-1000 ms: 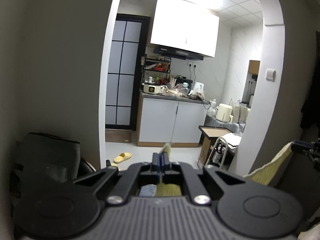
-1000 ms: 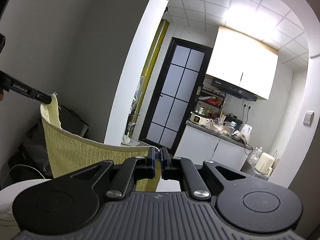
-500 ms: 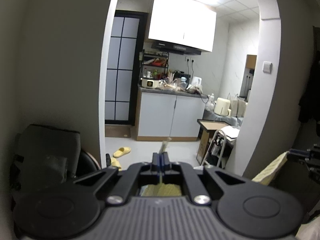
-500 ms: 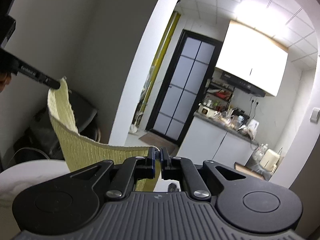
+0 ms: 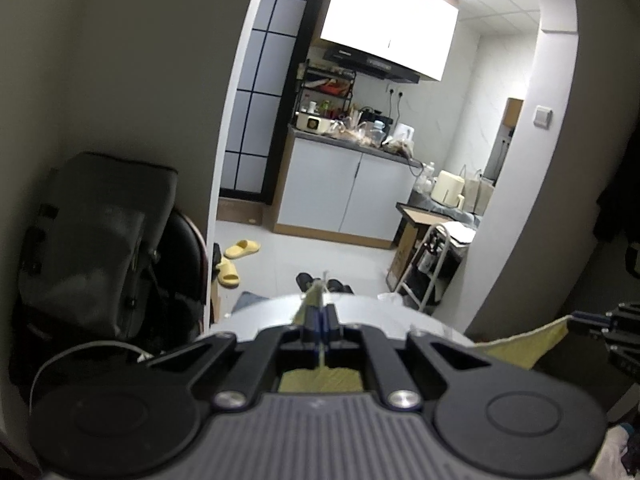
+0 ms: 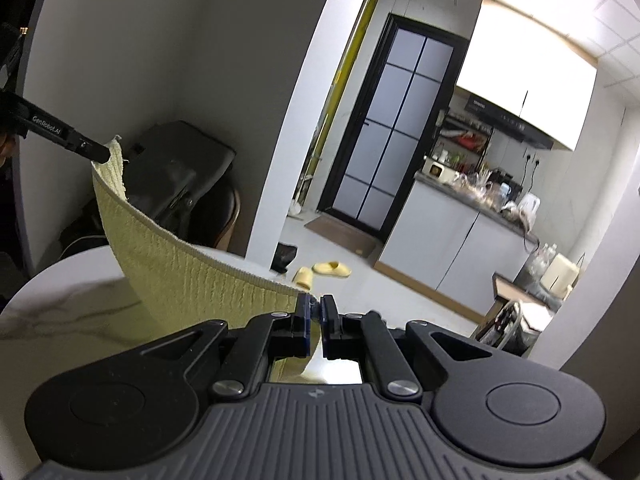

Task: Fold towel
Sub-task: 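Lower the stretched towel flat onto the table and open both grippers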

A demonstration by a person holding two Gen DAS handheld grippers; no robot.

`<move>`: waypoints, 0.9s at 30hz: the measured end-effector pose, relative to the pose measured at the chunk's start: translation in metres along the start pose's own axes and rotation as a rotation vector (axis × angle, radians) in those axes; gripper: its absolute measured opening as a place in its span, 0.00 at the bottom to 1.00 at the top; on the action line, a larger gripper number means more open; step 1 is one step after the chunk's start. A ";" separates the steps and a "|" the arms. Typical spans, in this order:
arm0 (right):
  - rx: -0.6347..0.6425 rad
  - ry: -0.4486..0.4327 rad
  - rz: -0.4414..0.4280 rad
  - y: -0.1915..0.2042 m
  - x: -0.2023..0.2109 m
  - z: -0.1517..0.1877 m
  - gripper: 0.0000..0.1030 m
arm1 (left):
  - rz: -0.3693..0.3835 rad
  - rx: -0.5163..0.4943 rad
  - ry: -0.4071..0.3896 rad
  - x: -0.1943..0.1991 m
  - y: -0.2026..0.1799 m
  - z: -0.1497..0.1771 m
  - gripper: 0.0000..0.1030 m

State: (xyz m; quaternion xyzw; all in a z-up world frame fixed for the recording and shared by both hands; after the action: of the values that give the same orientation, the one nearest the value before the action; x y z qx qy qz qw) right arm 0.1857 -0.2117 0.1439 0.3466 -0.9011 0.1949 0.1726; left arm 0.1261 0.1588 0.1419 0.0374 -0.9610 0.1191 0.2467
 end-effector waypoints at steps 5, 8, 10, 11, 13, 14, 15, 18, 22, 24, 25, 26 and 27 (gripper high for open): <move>-0.018 0.001 -0.017 0.021 0.025 0.017 0.05 | 0.017 0.005 0.011 0.020 -0.001 0.024 0.02; -0.026 0.005 -0.026 0.029 0.035 0.024 0.05 | 0.029 0.024 0.013 0.029 -0.002 0.037 0.02; -0.036 0.010 -0.032 0.034 0.042 0.031 0.05 | 0.029 0.030 0.019 0.033 -0.003 0.047 0.02; -0.041 0.015 -0.037 0.038 0.046 0.036 0.05 | 0.029 0.031 0.022 0.034 -0.004 0.050 0.02; -0.051 0.024 -0.044 0.044 0.052 0.045 0.05 | 0.027 0.042 0.031 0.037 -0.004 0.066 0.02; -0.060 0.038 -0.048 0.049 0.055 0.055 0.05 | 0.027 0.051 0.037 0.038 -0.002 0.072 0.02; -0.064 0.043 -0.048 0.050 0.054 0.060 0.05 | 0.027 0.060 0.043 0.038 0.000 0.078 0.02; -0.085 0.073 -0.051 0.054 0.055 0.079 0.05 | 0.023 0.084 0.068 0.035 0.004 0.098 0.02; -0.100 0.101 -0.047 0.058 0.053 0.100 0.05 | 0.023 0.101 0.096 0.030 0.007 0.124 0.02; -0.111 0.119 -0.049 0.059 0.051 0.112 0.05 | 0.020 0.108 0.107 0.027 0.009 0.134 0.02; -0.111 0.121 -0.049 0.061 0.051 0.114 0.05 | 0.020 0.111 0.112 0.026 0.009 0.137 0.02; -0.111 0.127 -0.047 0.062 0.050 0.118 0.05 | 0.019 0.115 0.115 0.025 0.010 0.141 0.02; -0.112 0.133 -0.045 0.062 0.048 0.123 0.05 | 0.020 0.122 0.118 0.024 0.012 0.146 0.02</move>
State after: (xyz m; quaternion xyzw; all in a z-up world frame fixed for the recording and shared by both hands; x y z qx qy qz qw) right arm 0.0870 -0.2537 0.0449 0.3428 -0.8892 0.1629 0.2553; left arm 0.0362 0.1339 0.0271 0.0358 -0.9360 0.1819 0.2991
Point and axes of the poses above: each gripper's, at about its wrist camera, not at the fingertips, and x roughly against the way its jaws point, y to its left, z to its underside, the point moved 4 cm from there along -x, roughly the way its jaws point, and after that the axes turned 3 degrees about -z, right-handed, at the moved point
